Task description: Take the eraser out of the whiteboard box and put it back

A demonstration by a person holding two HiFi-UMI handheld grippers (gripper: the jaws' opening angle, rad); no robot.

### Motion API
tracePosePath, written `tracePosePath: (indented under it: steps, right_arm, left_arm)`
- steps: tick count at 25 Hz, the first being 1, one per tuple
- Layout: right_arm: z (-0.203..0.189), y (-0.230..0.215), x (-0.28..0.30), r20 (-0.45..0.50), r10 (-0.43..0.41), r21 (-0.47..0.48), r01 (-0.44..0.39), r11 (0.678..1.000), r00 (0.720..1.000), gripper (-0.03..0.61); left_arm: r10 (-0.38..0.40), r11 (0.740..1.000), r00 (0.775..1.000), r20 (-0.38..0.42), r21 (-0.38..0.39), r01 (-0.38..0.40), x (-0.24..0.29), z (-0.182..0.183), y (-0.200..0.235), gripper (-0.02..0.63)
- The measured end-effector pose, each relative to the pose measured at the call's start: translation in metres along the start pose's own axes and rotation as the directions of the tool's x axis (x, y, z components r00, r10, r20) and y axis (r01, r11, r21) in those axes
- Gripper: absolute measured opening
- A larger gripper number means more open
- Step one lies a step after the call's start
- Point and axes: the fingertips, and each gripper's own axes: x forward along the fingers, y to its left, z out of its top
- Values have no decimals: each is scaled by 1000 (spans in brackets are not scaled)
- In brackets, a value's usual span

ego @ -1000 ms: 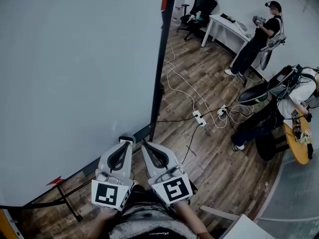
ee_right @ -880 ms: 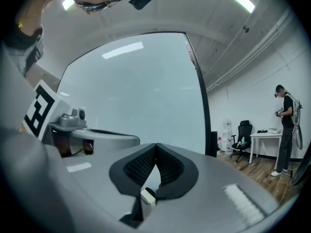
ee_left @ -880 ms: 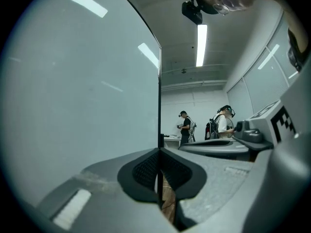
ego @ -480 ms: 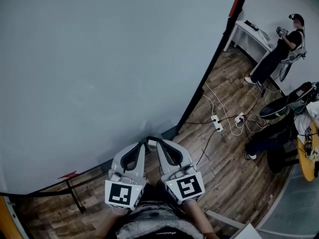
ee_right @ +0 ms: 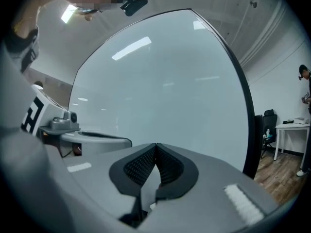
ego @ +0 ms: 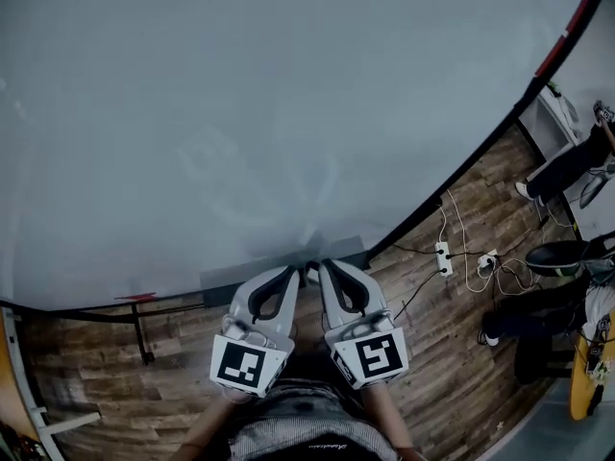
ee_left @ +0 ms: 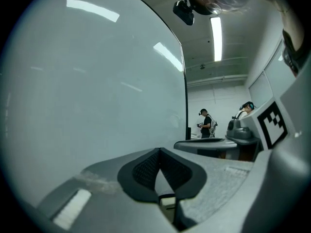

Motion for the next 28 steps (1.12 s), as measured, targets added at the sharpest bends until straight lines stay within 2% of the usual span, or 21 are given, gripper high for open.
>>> tracePosePath:
  steps: [5, 10, 13, 16, 28]
  right_arm:
    - [3, -7, 2, -19, 82, -33, -82, 996, 996, 2]
    - [0, -10, 5, -29, 147, -37, -148, 988, 989, 2]
    - [-6, -14, 3, -44, 159, -28, -160, 987, 986, 2]
    - [-12, -15, 3, -55, 173, -15, -174, 985, 983, 2]
    - [-55, -19, 5, -172, 168, 0, -170, 985, 971, 2]
  left_arm:
    - [69, 997, 997, 20, -37, -68, 1, 7, -5, 2]
    - [126, 991, 992, 3, -49, -126, 5, 2, -7, 2]
    - [135, 989, 991, 16, -61, -134, 7, 0, -10, 2]
    - [139, 990, 990, 30, -34, -138, 6, 0, -9, 2]
    - [153, 987, 988, -35, -40, -154, 4, -25, -6, 2]
